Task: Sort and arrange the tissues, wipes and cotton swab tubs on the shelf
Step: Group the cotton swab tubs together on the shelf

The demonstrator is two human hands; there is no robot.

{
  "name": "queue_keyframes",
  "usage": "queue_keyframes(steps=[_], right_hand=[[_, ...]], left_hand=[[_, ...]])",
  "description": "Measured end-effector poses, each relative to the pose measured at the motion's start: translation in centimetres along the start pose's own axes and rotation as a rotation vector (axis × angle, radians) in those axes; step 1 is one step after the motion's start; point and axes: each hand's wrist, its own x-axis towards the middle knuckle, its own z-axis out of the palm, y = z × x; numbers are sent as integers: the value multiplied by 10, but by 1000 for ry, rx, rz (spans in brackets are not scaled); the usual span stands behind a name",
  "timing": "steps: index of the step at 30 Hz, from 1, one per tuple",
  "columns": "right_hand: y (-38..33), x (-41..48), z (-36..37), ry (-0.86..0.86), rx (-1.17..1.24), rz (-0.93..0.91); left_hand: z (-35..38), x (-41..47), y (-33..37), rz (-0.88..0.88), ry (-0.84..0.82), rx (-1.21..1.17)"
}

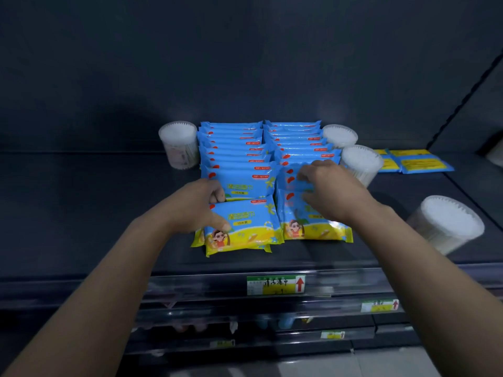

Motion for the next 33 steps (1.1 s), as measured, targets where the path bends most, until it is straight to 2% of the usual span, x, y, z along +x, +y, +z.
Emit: queue_keyframes(steps=[6, 13, 20, 27, 33], right_hand=[[-5, 5, -8, 88, 114, -27], [-6, 30, -18, 142, 160, -114], [-14, 69, -26, 161, 185, -238], [-33, 93, -25, 173, 194, -283], [-32, 98, -25, 213, 207, -149]], left_hand=[[-9, 0, -2, 65, 258, -164], [-22, 10, -2, 36, 573, -91], [-41, 13, -12, -55, 695, 61], [-63, 29, -31, -107, 701, 97], [-73, 75, -45, -155, 527, 134]])
